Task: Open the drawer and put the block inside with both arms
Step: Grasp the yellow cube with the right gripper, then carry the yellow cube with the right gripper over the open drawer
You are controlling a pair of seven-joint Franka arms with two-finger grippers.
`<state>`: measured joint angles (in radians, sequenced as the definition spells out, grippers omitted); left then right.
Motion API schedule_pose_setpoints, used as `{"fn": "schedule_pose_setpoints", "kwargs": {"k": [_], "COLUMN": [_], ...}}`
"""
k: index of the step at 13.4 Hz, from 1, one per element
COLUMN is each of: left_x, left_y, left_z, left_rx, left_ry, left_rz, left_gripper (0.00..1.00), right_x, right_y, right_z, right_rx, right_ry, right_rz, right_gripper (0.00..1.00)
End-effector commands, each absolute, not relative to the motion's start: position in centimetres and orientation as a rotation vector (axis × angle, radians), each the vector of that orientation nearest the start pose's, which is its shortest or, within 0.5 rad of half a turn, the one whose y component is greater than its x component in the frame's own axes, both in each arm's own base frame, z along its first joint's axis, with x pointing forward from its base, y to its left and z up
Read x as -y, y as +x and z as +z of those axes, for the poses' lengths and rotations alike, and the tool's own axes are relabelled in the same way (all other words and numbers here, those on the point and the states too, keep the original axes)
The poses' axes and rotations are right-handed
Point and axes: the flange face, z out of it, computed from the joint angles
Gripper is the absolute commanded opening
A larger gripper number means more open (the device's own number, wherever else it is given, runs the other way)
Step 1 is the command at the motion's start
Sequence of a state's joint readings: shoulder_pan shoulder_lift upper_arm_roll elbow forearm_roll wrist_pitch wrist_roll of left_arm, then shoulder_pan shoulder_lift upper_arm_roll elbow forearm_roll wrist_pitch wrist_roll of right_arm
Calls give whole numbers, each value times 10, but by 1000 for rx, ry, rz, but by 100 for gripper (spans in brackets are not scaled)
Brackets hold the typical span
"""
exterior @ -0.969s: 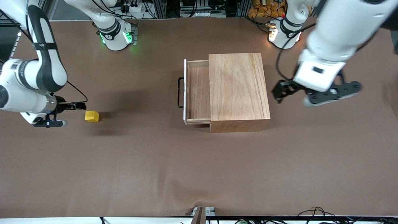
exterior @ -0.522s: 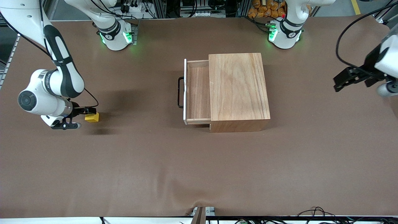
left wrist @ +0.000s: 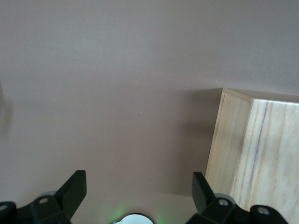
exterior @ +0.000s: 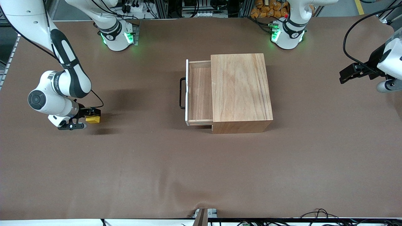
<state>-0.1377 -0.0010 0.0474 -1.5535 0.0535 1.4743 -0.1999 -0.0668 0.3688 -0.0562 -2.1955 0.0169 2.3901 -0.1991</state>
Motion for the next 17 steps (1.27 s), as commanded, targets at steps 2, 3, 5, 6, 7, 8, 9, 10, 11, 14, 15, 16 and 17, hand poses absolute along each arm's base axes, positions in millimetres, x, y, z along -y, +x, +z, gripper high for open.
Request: {"fn": "schedule_pose_setpoints", "kwargs": {"k": [2,3,5,6,7,8,9,10,11,14,15,16,17], "left_x": [41,43,47,48,49,50,49,49,47,40,39,36,35], "left_y": [499,501,508,510,512,515,515,515,516,516,516,516,517], "left_z": [629,634,651,653,655,653,653,653,651,651,651,651,650], "left_rx": [117,108,100,96,80,46,20,8,-3,-10,-8,2,4], "left_ry": [-3104,-3105,-3107,-3108,-3108,-3108,-3109,-3121,-3152,-3169,-3169,-3169,-3169], "left_rz": [-29,-45,-86,-93,-102,-97,-97,-95,-86,-82,-84,-84,-87], "left_gripper": [100,100,100,100,100,100,100,100,100,100,100,100,100], "right_x": [63,60,36,10,-19,-56,-106,-141,-187,-285,-311,-339,-373], "right_y": [530,538,561,571,581,591,594,595,589,554,542,529,513], "right_z": [202,216,262,287,312,343,375,403,424,447,450,453,453], "right_rx": [146,143,189,202,156,89,71,49,67,-17,-3,52,56], "right_ry": [-3101,-3090,-3059,-3051,-3052,-3057,-3065,-3068,-3068,-3021,-3001,-2984,-2982], "right_rz": [303,331,434,468,504,532,537,524,511,505,509,478,443], "right_gripper": [0,0,0,0,0,0,0,0,0,0,0,0,0]}}
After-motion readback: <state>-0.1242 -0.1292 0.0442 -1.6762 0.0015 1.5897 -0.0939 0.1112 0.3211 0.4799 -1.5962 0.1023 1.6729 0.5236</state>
